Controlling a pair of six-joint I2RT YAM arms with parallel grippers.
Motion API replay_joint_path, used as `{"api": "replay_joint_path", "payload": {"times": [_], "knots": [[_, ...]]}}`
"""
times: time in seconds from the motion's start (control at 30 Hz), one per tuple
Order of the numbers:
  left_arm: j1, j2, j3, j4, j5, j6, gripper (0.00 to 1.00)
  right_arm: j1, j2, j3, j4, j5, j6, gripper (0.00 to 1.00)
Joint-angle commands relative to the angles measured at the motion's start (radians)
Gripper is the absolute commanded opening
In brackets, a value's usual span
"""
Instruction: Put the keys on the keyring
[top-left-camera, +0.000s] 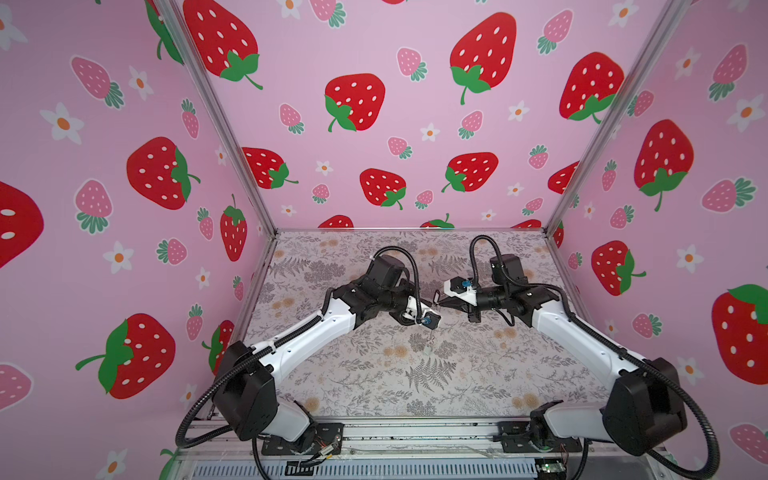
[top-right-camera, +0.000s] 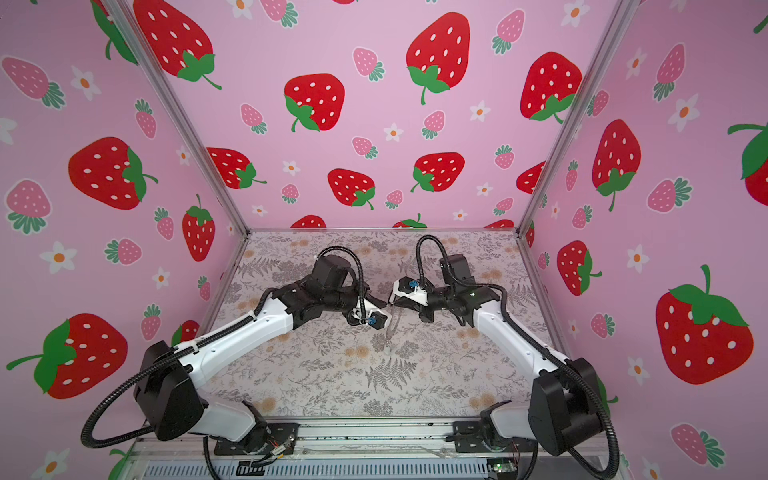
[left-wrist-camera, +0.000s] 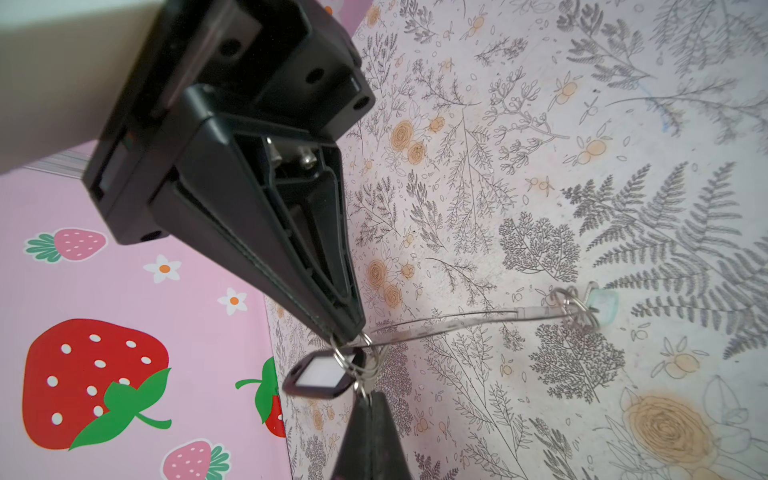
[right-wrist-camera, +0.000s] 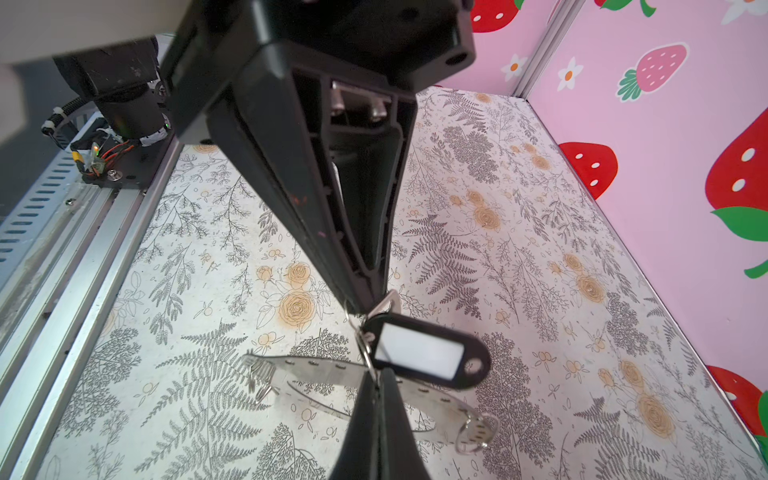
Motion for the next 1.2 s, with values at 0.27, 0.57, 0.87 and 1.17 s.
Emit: {"api": "replay_joint_path", "payload": {"times": [0.27, 0.57, 0.87, 1.17], "knots": [[0.027, -0.001, -0.113, 0.210, 0.003, -0.214, 0.03, -0.038, -0.074, -0.067, 0.398, -0.123, 0.199, 0.00], [0.134, -0.052, -0.143, 0.333, 0.165, -0.464, 0.47, -0.041, -0.052, -0.079, 0.561, -0.133, 0.278, 0.00], [0.266, -0.056, -0.122, 0.568, 0.464, -0.807, 0.44, -0.041, -0.007, -0.097, 0.778, -0.153, 0.393, 0.00], [0.271, -0.023, -0.074, 0.617, 0.574, -0.931, 0.33, -0.032, 0.021, -0.101, 0.861, -0.141, 0.452, 0.00]]}}
